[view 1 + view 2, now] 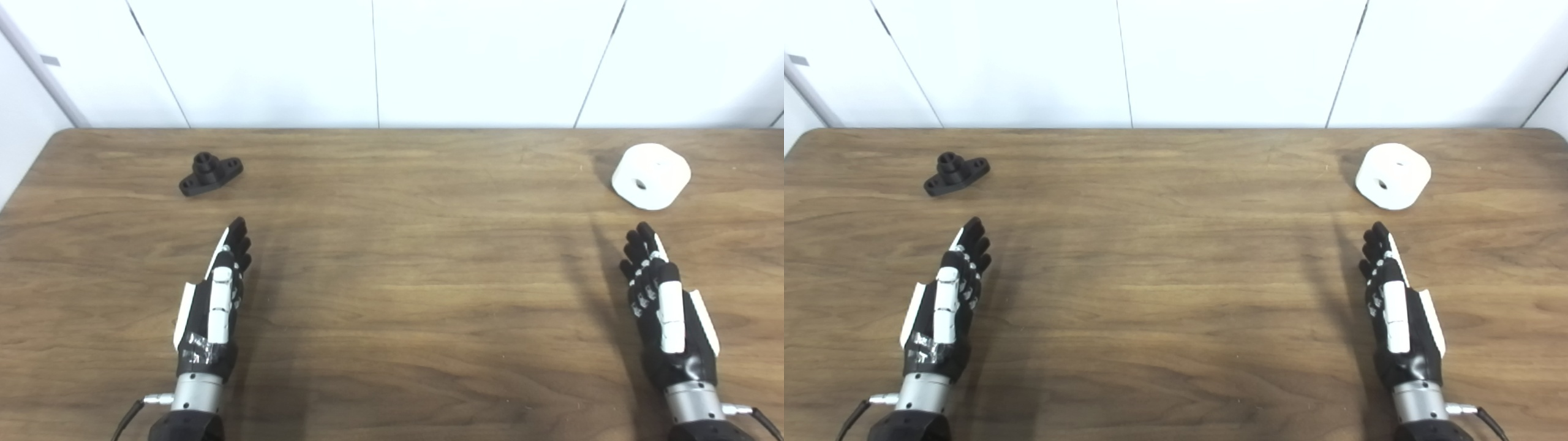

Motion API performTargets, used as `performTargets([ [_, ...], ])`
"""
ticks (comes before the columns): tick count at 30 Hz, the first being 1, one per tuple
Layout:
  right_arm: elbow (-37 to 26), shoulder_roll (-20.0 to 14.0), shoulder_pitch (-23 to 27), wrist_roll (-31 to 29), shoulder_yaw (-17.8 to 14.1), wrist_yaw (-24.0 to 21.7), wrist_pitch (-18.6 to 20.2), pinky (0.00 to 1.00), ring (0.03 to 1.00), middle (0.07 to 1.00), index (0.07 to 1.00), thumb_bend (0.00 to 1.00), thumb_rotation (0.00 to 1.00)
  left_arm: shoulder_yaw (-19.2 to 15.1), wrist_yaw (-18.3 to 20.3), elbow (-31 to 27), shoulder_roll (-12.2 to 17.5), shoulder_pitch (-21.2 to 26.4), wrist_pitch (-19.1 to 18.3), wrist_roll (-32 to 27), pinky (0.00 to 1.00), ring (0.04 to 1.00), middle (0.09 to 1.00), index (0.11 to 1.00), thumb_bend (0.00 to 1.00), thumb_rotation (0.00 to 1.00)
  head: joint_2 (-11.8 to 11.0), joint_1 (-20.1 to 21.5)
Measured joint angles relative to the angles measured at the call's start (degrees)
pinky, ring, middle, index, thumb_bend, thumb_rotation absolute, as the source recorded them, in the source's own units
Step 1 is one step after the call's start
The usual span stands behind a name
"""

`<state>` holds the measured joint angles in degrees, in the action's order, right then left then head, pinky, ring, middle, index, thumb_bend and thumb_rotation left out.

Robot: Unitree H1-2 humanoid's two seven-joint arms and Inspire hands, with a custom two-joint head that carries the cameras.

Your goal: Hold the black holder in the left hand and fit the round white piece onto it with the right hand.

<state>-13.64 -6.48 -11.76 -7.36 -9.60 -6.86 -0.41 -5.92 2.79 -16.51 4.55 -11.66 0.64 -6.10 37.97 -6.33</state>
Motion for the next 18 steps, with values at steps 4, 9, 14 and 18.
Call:
performTargets([
  [4, 0.0, 0.0, 0.0, -0.1, 0.0, 0.0, 0.0, 1.00, 1.000, 0.985, 0.977, 0.60, 1.00, -0.4, -0.2, 0.0, 0.1, 0.0, 0.0, 0.4, 1.00, 0.993, 0.998, 0.990, 0.41, 1.00, -0.1, 0.0],
  [9, 0.0, 0.0, 0.0, -0.3, 0.0, 0.0, 0.0, 1.00, 1.000, 0.990, 0.985, 0.60, 1.00, -0.5, -0.2, 0.0, 0.1, -0.1, 0.0, 0.8, 1.00, 0.996, 1.000, 0.991, 0.42, 0.99, -0.1, 0.0],
  [14, 0.0, 0.0, -0.1, -0.7, -0.1, 0.0, -0.3, 1.00, 1.000, 0.992, 0.987, 0.61, 1.00, -0.6, -0.2, 0.0, 0.1, -0.1, 0.0, 0.8, 1.00, 0.993, 0.999, 0.990, 0.42, 0.98, -0.2, -0.1],
  [18, 0.3, 0.0, -0.1, -0.7, -0.1, 0.0, -1.0, 1.00, 1.000, 0.994, 0.992, 0.61, 1.00, -0.6, -0.2, 0.0, 0.0, -0.1, 0.0, 0.8, 1.00, 0.988, 0.993, 0.986, 0.41, 0.98, -1.1, -0.1],
])
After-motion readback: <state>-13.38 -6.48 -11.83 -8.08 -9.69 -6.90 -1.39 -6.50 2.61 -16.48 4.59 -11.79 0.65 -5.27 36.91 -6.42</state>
